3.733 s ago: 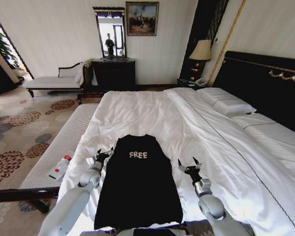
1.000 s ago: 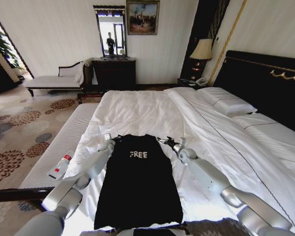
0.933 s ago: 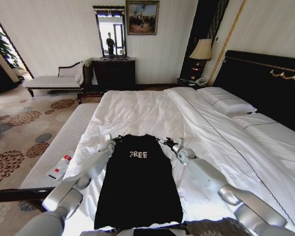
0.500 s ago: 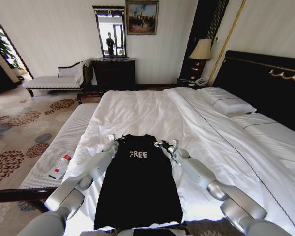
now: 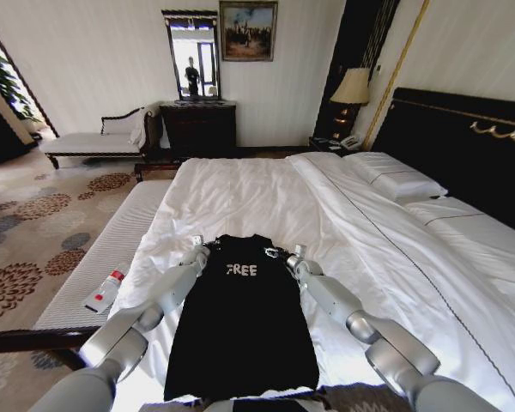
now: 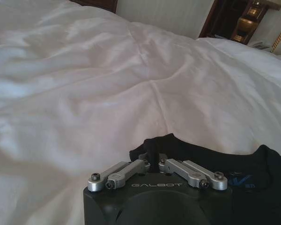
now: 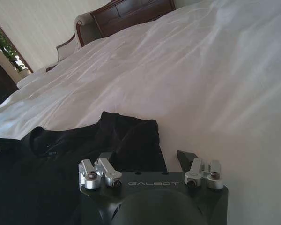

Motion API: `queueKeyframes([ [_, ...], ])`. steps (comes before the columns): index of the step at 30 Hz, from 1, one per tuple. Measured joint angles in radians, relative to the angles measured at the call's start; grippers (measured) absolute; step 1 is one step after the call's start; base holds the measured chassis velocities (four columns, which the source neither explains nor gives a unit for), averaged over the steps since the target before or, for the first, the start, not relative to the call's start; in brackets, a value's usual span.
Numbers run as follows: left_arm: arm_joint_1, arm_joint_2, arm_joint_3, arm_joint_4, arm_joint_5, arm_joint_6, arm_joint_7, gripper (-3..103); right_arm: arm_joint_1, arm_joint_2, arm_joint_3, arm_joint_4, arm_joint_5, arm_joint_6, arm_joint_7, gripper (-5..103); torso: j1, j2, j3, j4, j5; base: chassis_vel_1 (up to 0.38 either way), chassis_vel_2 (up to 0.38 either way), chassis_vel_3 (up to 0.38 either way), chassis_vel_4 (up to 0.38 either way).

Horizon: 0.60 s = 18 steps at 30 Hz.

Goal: Fold the clothes on the bed.

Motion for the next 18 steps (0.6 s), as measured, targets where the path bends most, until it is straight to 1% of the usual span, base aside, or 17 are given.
queueKeyframes([
  [1, 0.000, 0.000, 0.000, 0.000, 0.000, 0.000, 0.000, 2, 0.000, 0.000, 0.000, 0.000, 0.000, 0.000, 0.000, 73, 0.000, 0.000, 0.000, 0.0000, 0.0000, 0.000, 0.000, 0.000, 0.000],
  [2, 0.000, 0.000, 0.000, 0.000, 0.000, 0.000, 0.000, 2, 0.001, 0.001, 0.002, -0.002, 0.000, 0.000, 0.000, 68, 0.000, 0.000, 0.000, 0.0000, 0.0000, 0.000, 0.000, 0.000, 0.000],
  [3, 0.000, 0.000, 0.000, 0.000, 0.001, 0.000, 0.000, 2, 0.002, 0.002, 0.003, -0.002, 0.000, 0.000, 0.000, 68, 0.000, 0.000, 0.000, -0.0001, 0.0000, 0.000, 0.000, 0.000, 0.000],
  [5, 0.000, 0.001, 0.000, -0.001, 0.001, 0.000, 0.000, 2, 0.003, 0.004, 0.005, -0.003, -0.004, 0.000, -0.003, 57, 0.000, 0.000, 0.000, -0.0001, -0.0001, 0.000, 0.000, 0.000, 0.000],
  [6, 0.000, 0.001, 0.000, -0.001, 0.001, 0.000, 0.000, 2, 0.003, 0.004, 0.005, -0.003, -0.004, 0.000, -0.003, 57, 0.000, 0.000, 0.000, -0.0001, -0.0001, 0.000, 0.000, 0.000, 0.000],
  [9, 0.000, 0.003, 0.003, -0.004, 0.002, 0.000, -0.002, 2, 0.004, 0.010, 0.010, -0.008, -0.011, 0.000, -0.009, 41, 0.000, 0.000, 0.000, 0.0001, 0.0000, 0.000, 0.000, 0.000, 0.000],
  [11, -0.001, 0.003, 0.003, -0.004, 0.002, 0.000, -0.003, 2, 0.004, 0.010, 0.011, -0.010, -0.014, 0.000, -0.010, 41, 0.000, 0.000, 0.000, 0.0001, -0.0001, 0.000, 0.000, 0.000, 0.000],
  [14, -0.001, 0.003, 0.002, -0.003, 0.002, 0.000, -0.003, 2, 0.000, 0.010, 0.012, -0.009, -0.016, 0.000, -0.011, 25, 0.000, 0.000, 0.000, -0.0001, 0.0001, 0.000, 0.000, 0.000, 0.000],
  [16, -0.001, 0.003, 0.002, -0.003, 0.002, 0.000, -0.003, 2, -0.001, 0.010, 0.012, -0.009, -0.016, 0.000, -0.011, 25, 0.000, 0.000, 0.000, -0.0002, 0.0001, 0.000, 0.000, 0.000, 0.000],
  [17, -0.001, 0.004, 0.001, -0.003, 0.002, 0.000, -0.003, 2, -0.003, 0.008, 0.012, -0.006, -0.016, 0.000, -0.011, 19, 0.000, 0.000, 0.000, -0.0002, 0.0000, 0.000, 0.000, 0.000, 0.000],
  [18, 0.000, 0.006, 0.000, -0.005, 0.002, -0.001, -0.003, 2, -0.003, 0.006, 0.014, -0.002, -0.016, 0.000, -0.011, 9, 0.000, 0.000, 0.000, -0.0002, 0.0000, 0.000, 0.000, 0.000, 0.000],
])
